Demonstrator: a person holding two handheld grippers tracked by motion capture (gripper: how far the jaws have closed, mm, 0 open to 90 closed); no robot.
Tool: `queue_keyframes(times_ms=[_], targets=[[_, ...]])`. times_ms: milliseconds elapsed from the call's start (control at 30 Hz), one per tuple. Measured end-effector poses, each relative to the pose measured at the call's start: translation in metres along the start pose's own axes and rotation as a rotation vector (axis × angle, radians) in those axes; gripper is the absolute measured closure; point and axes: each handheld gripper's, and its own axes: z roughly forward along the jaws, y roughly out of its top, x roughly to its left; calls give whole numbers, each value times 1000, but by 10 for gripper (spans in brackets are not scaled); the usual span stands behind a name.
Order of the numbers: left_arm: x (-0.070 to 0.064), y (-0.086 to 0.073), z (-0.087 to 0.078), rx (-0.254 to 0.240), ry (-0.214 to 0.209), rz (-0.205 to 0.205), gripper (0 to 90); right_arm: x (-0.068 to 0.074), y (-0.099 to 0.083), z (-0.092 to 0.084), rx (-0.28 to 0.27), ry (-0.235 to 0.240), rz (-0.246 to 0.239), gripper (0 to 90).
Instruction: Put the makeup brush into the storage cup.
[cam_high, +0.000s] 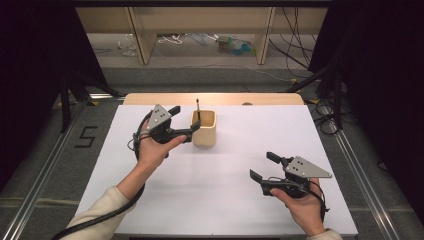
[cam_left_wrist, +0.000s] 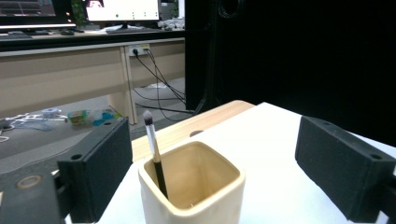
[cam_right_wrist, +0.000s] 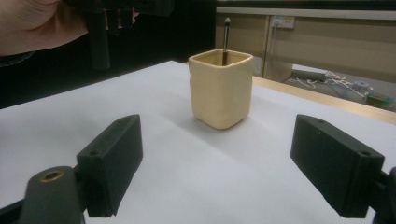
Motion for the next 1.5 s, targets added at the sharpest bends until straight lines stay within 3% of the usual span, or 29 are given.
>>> queue_keyframes(times_ms=[467, 567, 767, 833, 867, 900, 933, 1500], targets=[[-3, -12, -27, 4, -16, 21, 103, 0, 0, 0, 1, -4, 3, 180], [-6, -16, -33, -7, -25, -11, 102, 0, 0, 0, 6, -12, 2, 180], [-9, -20, -47, -15, -31, 2, 101, 0, -1, 2, -11, -2, 15, 178], [-8, -20, -49, -15, -24, 23, 100, 0, -1, 2, -10, -3, 14, 179], [-12, -22, -51, 0, -36, -12, 100, 0, 0, 0, 8, -13, 4, 179], [-14, -24, -54, 0, -39, -21, 99, 0, -1, 2, -11, -3, 13, 179], [-14, -25, -56, 3, -43, -3, 99, 0, -1, 2, -12, -3, 12, 179], [-24, -40, -102, -10, -59, -2, 100, -1, 0, 1, 9, -12, 3, 179]])
